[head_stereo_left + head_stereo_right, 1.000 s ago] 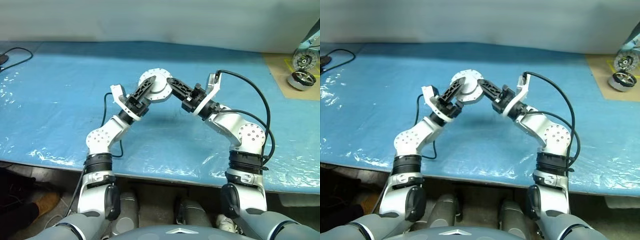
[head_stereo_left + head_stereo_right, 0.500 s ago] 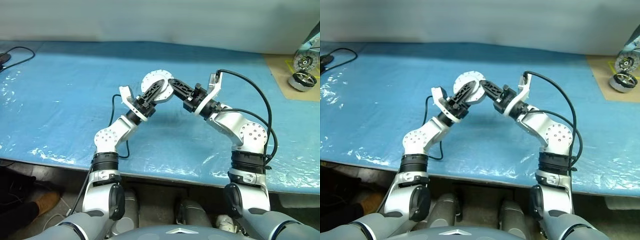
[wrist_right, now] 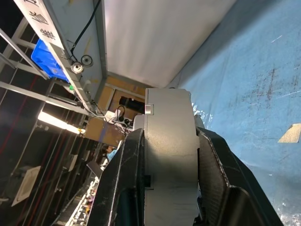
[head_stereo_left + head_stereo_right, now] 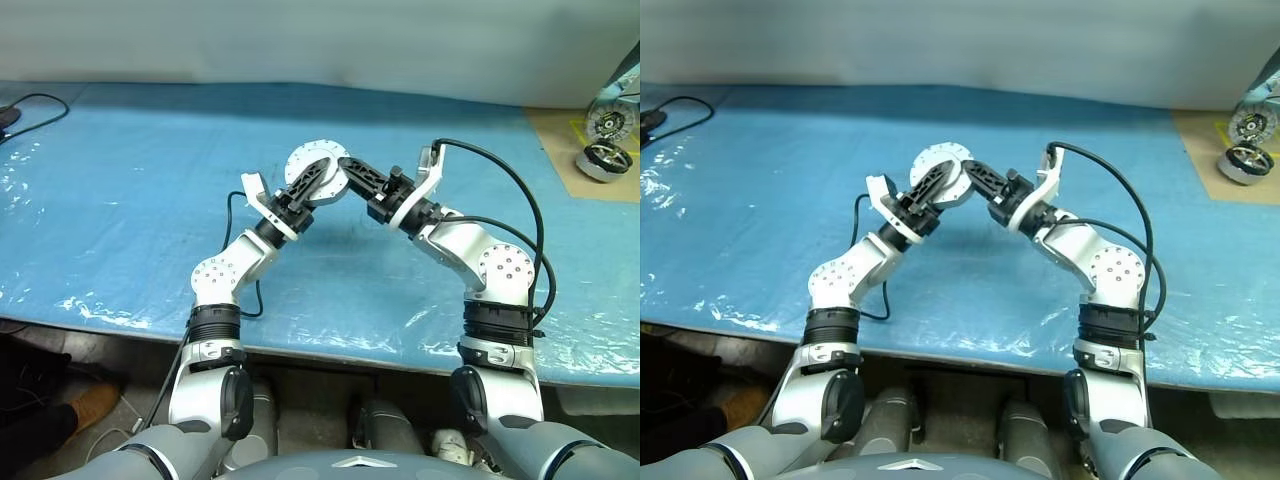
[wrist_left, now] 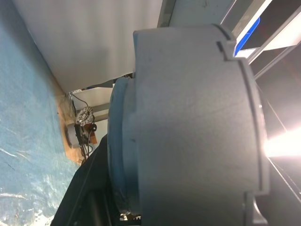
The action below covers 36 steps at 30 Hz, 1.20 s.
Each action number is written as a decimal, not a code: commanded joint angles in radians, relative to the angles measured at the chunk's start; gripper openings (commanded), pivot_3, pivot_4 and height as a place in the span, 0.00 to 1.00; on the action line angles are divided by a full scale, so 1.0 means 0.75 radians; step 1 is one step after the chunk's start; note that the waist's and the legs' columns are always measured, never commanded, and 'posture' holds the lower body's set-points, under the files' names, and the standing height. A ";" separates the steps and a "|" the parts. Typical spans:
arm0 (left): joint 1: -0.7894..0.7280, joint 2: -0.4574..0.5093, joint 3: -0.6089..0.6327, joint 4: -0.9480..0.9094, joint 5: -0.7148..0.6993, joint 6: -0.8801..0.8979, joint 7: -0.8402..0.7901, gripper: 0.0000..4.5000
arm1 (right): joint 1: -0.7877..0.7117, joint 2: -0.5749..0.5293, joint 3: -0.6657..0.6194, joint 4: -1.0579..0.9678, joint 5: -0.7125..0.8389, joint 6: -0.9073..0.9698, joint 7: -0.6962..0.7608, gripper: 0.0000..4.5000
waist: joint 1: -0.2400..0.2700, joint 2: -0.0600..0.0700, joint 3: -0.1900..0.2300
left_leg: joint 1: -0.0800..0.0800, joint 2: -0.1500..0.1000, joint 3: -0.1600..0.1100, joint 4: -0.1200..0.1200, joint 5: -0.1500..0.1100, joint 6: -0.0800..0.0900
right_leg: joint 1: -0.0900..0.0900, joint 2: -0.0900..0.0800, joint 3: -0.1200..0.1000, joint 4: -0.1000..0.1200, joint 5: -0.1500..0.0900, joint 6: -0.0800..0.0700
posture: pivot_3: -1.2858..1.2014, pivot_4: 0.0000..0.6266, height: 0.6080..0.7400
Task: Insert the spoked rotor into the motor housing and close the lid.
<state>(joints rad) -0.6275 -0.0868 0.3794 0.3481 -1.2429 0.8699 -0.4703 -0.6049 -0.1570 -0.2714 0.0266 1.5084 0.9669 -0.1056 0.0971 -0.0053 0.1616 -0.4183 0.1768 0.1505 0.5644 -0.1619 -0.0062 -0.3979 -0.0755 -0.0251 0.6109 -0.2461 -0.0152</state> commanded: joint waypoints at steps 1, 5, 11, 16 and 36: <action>-0.037 0.017 0.031 -0.011 0.020 -0.065 0.008 0.55 | -0.029 -0.003 0.005 -0.081 0.035 0.000 0.063 0.55 | -0.002 0.000 0.000 | 0.000 0.000 0.000 0.000 0.000 0.000 | 0.000 0.000 0.000 0.000 0.000 0.000 | 0.52 0.24 1.00; -0.048 0.028 0.036 0.000 0.034 -0.088 0.002 0.55 | -0.028 -0.004 0.000 -0.061 0.064 0.007 0.047 0.87 | 0.000 0.000 0.000 | 0.000 0.000 0.000 0.000 0.000 0.000 | 0.000 0.000 0.000 0.000 0.000 0.000 | 0.52 0.24 1.00; -0.102 0.083 0.079 0.033 0.087 -0.194 -0.013 0.55 | -0.028 -0.035 0.018 -0.069 0.005 -0.002 0.054 0.87 | 0.001 0.000 0.000 | 0.000 0.000 -0.001 0.000 0.000 0.000 | 0.000 0.000 -0.001 0.000 0.000 0.000 | 0.52 0.24 1.00; -0.129 0.173 0.121 0.156 0.222 -0.351 0.015 0.55 | 0.017 -0.123 0.064 -0.067 -0.216 -0.033 0.095 0.87 | 0.001 0.000 0.000 | -0.001 0.000 -0.001 0.002 0.000 0.000 | 0.001 0.000 -0.001 0.000 0.001 0.002 | 0.52 0.24 1.00; -0.271 0.333 0.156 0.810 0.663 -0.738 -0.037 0.98 | 0.050 -0.057 0.117 -0.080 -0.448 0.012 0.163 0.88 | 0.002 0.000 0.000 | 0.001 -0.003 -0.003 0.005 0.000 0.000 | 0.005 -0.003 -0.001 0.000 0.003 0.004 | 0.52 0.24 1.00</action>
<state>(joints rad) -0.8210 0.1415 0.4824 0.9456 -0.7598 0.3386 -0.4807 -0.5675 -0.2032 -0.1820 -0.0044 1.1743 0.9716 0.0049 0.0984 -0.0054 0.1617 -0.4164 0.1748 0.1483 0.5678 -0.1618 -0.0060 -0.3938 -0.0777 -0.0259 0.6112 -0.2438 -0.0126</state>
